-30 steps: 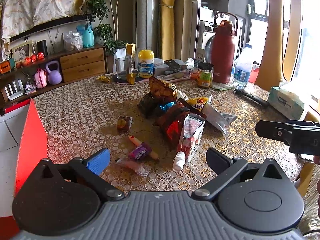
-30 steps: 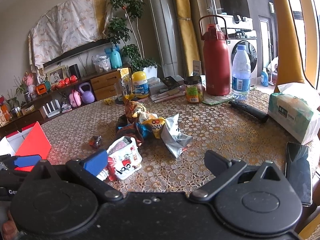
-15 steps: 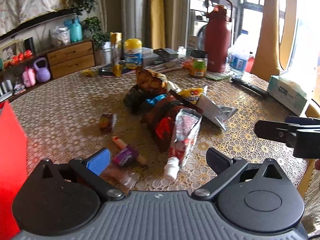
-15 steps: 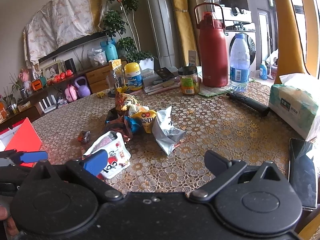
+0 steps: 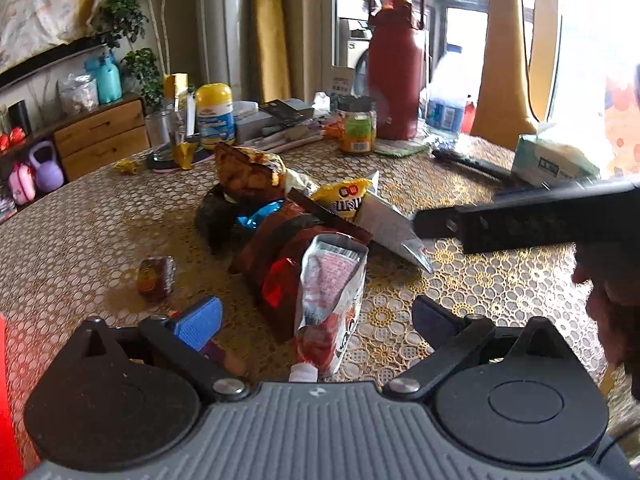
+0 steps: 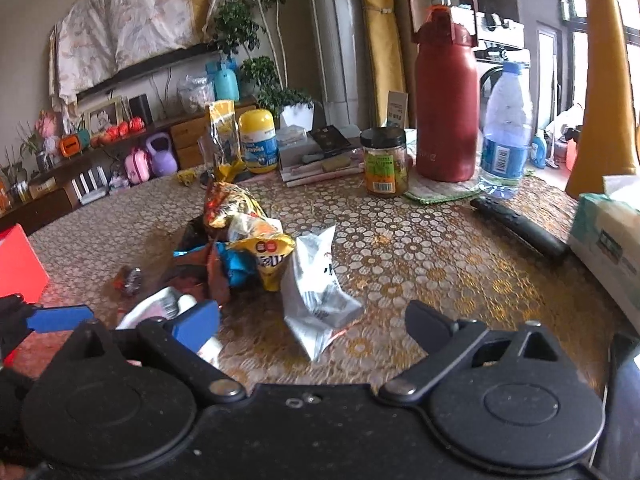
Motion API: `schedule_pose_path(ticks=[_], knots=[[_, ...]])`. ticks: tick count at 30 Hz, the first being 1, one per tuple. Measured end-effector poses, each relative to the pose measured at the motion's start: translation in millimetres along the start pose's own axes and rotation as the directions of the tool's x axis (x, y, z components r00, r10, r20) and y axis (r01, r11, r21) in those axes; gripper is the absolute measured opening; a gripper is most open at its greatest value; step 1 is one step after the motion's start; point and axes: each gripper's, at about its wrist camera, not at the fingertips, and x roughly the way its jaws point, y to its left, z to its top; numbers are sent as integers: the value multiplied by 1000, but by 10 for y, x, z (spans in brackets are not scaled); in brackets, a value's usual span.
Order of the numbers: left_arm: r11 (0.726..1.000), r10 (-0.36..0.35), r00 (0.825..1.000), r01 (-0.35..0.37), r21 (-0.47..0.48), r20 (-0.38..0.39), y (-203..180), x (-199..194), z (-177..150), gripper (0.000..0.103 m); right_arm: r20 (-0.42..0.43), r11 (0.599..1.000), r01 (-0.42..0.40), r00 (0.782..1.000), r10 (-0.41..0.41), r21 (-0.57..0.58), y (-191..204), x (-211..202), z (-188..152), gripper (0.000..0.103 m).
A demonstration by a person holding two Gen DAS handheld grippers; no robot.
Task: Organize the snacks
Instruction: 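Grasp the white-and-red pouch with the left gripper while the right grasps the white foil bag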
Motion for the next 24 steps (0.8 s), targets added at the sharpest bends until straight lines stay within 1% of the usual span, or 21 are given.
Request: schedule_pose_path(ticks=[1,2,4,6,8,10,11,13,15,18,21,24], knots=[[1000,-2,1000,2,3,-11,-1,30,-3,86,-9,1000,-2,1000,1,-6,-7,44,24,96],[1000,-6,1000,6,1,-21,7,54,-11,82,-15,1000,-4,1000,4,-11,-22,92,47,95],[1000,-19,999,18,-8,-42,19,117,-25,70,-31,1000,-8,999,8,-19,-43,178,93,93],[1000,-20,998,19,-11,-56,15,170,-31,63,-39,999,-14,999,12,-36,-47,245,133,91],[1000,-21,998,20,-11,-58,11,186,-42,61,-47,998,-19,999,16,-52,-40,305,159,90],[1000,-24,998,24,-10,-59,4,203,-43,53,-57,998,-23,998,19,-63,-32,365,173,87],[1000,-25,998,24,-9,-60,5,209,-43,51,-63,997,-26,998,22,-69,-24,391,178,86],[1000,-28,998,28,-4,-61,0,214,-43,37,-75,996,-34,997,28,-80,-4,441,182,81],[1000,-29,998,28,-4,-61,-1,209,-45,36,-86,995,-45,996,38,-91,24,488,184,76],[1000,-30,998,30,-8,-61,4,203,-45,34,-99,993,-46,995,35,-108,62,567,180,73],[999,-35,997,33,-30,-66,22,197,-38,32,-115,992,-45,993,31,-119,84,643,162,67],[998,-37,997,34,-44,-68,36,196,-33,32,-106,990,-27,994,12,-137,89,672,142,58]])
